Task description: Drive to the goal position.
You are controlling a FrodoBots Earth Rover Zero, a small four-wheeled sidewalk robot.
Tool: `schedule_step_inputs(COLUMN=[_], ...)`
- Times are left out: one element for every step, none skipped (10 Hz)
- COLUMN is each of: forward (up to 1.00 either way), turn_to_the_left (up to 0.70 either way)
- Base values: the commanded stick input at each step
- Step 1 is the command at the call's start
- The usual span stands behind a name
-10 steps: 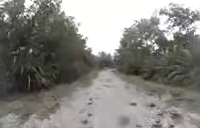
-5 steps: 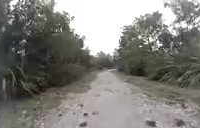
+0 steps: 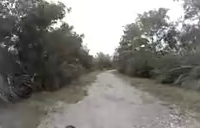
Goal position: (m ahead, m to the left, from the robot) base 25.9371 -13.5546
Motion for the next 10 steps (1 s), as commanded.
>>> schedule_step_inputs(forward=[1.0,1.0,1.0,1.0,1.0,1.0,1.0,1.0,1.0,1.0], turn_to_the_left=[0.0,-0.31,-0.4,-0.4,-0.25,0.0,0.0,0.0,0.0,0.0])
